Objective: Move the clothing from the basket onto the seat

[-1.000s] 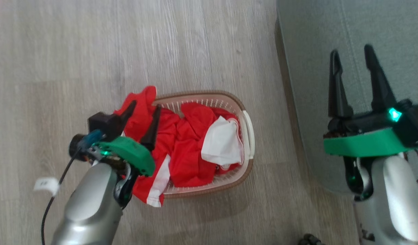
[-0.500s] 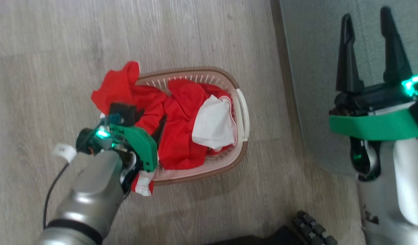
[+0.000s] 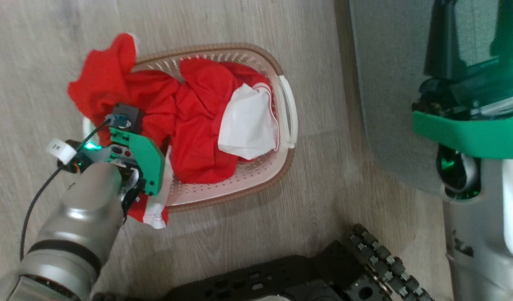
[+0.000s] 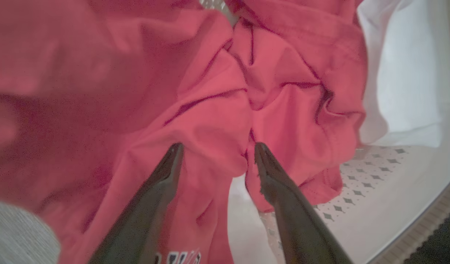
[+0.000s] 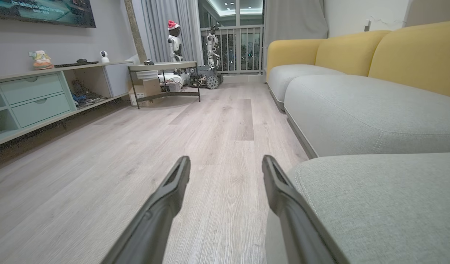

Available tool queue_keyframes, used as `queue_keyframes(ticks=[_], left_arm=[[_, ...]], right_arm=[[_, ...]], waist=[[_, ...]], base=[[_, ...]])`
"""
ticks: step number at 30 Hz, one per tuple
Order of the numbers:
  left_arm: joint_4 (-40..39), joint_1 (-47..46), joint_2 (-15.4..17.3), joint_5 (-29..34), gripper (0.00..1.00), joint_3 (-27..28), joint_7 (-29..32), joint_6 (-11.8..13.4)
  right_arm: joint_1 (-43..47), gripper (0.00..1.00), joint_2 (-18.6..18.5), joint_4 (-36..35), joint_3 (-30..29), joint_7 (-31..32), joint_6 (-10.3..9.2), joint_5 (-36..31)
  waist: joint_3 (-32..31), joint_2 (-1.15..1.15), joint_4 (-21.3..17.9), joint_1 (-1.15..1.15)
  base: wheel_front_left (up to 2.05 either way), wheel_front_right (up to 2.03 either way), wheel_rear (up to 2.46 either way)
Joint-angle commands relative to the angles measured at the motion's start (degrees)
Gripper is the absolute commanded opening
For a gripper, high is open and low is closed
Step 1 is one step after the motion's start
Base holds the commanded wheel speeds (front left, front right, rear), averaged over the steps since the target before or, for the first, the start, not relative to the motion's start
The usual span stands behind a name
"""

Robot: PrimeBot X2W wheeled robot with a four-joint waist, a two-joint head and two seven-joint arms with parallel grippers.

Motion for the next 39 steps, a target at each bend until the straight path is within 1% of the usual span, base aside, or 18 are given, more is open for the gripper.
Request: queue_keyframes(ticks=[1, 8, 13, 17, 18, 19, 20, 21, 33, 39], left_arm=[[0.3, -0.1, 1.7, 0.1, 1.0, 0.2, 0.2, -0.3], [2.8, -1.0, 2.0, 0.0, 1.0, -3.4, 2.7, -0.3], [2.0, -1.7, 1.7, 0.9, 1.0, -8.1, 3.1, -0.3], [1.2, -1.9, 1.4, 0.0, 1.0, -10.6, 3.2, -0.3], [1.1, -2.0, 1.3, -0.3, 0.81, -11.1, 3.3, -0.3], [1.0, -2.0, 1.2, -0.7, 0.54, -11.7, 3.5, -0.3], [0.9, -2.0, 1.2, -1.1, 0.2, -12.2, 3.7, -0.3], [0.8, -2.0, 1.2, -1.4, 0.0, -12.8, 3.8, -0.3], [-0.8, -2.7, 1.5, -5.9, 0.0, -17.5, 2.8, -0.4], [-2.4, -2.7, 1.3, -9.7, 0.0, -19.8, 1.3, -0.4]], right_arm=[[-0.5, 1.0, -0.4, -2.7, 0.9, -0.4, -0.01, 0.4], [-2.1, 1.0, -0.4, -3.9, 0.7, -0.4, -0.01, 0.5], [-2.4, 1.0, -0.4, -4.0, 0.7, -0.4, -0.01, 0.4], [-2.6, 1.0, -0.4, -3.6, 0.7, -0.4, -0.01, 0.5], [-2.7, 1.0, -0.4, -3.5, 0.7, -0.4, -0.01, 0.5], [-2.8, 1.0, -0.4, -3.5, 0.8, -0.4, -0.01, 0.5], [-2.8, 1.0, -0.4, -3.4, 0.9, -0.4, -0.01, 0.5], [-2.9, 1.0, -0.4, -3.4, 0.9, -0.4, -0.01, 0.5], [-2.8, 1.0, -0.4, -2.7, 1.0, -0.4, -0.01, 0.4], [-2.7, 1.0, -0.4, -1.7, 0.9, -0.4, -0.01, 0.3]], waist=[[2.6, 0.0, -1.5, -0.01], [5.3, 0.0, -2.5, -0.01], [5.8, 0.0, -2.3, -0.01], [5.8, 0.0, -2.1, -0.01], [5.7, 0.0, -2.0, -0.01], [5.6, 0.0, -2.1, -0.01], [5.6, 0.0, -2.1, -0.01], [5.5, 0.0, -2.1, -0.01], [4.5, 0.0, -1.5, -0.01], [1.6, 0.0, -0.9, -0.01]], base=[[0.0, 0.0, 0.0], [0.0, 0.0, 0.0], [0.0, 0.0, 0.0], [0.0, 0.0, 0.0], [0.0, 0.0, 0.0], [0.0, 0.0, 0.0], [0.0, 0.0, 0.0], [0.0, 0.0, 0.0], [0.0, 0.0, 0.0], [0.0, 0.0, 0.0]])
